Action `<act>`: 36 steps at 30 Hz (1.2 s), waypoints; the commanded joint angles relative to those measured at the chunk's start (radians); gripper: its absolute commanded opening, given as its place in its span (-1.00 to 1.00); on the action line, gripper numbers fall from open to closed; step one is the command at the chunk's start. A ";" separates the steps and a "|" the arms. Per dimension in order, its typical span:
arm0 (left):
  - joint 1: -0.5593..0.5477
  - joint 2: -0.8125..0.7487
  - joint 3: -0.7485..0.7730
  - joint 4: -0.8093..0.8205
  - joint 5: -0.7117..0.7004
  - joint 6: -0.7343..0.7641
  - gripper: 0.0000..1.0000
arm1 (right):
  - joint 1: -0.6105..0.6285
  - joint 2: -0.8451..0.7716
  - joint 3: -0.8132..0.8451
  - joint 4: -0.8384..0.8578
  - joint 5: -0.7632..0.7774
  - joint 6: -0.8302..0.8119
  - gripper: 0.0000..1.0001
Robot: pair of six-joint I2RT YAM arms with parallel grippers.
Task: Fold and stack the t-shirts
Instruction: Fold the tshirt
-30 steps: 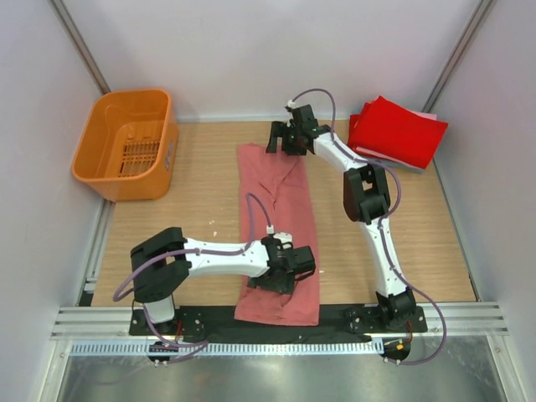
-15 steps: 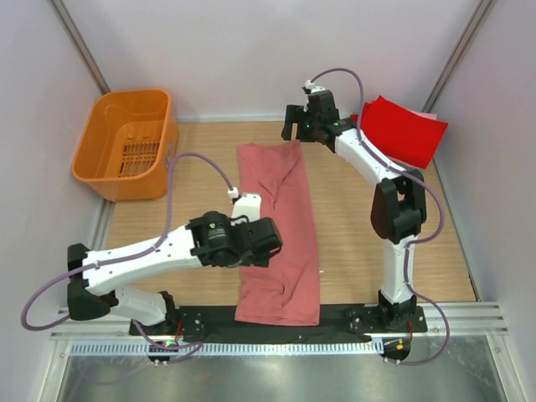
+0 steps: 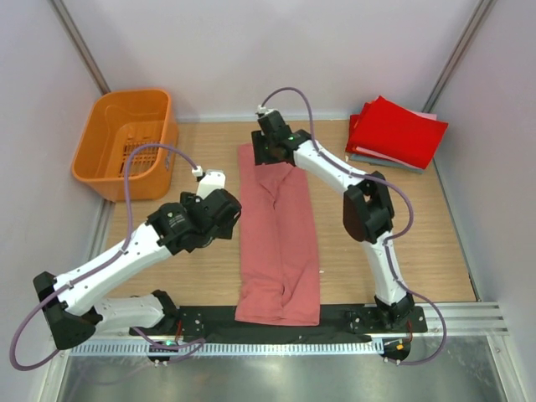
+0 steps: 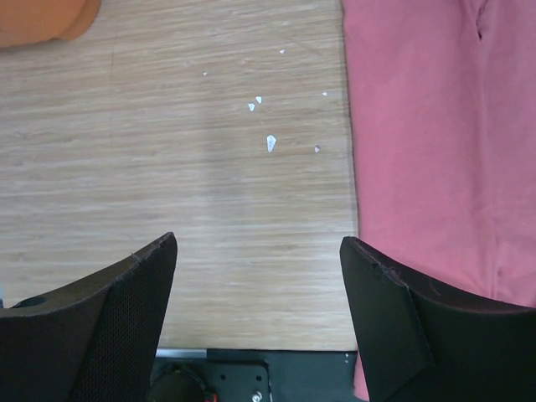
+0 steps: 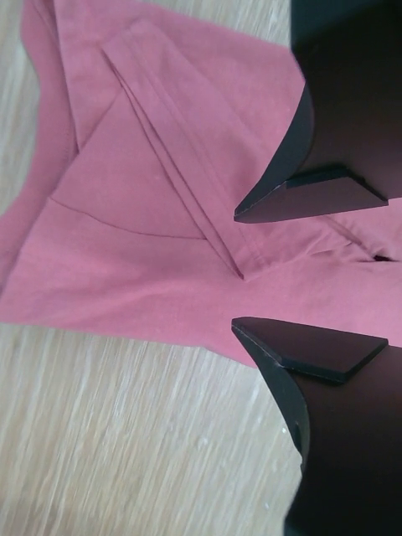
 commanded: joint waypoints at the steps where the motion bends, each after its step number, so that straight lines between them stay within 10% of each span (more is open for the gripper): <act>1: 0.008 -0.026 -0.065 0.110 -0.032 0.075 0.59 | 0.028 0.065 0.151 -0.142 0.147 0.010 0.09; 36: 0.011 -0.036 -0.198 0.168 -0.049 0.060 0.57 | 0.123 0.229 0.202 -0.164 0.271 -0.036 -0.13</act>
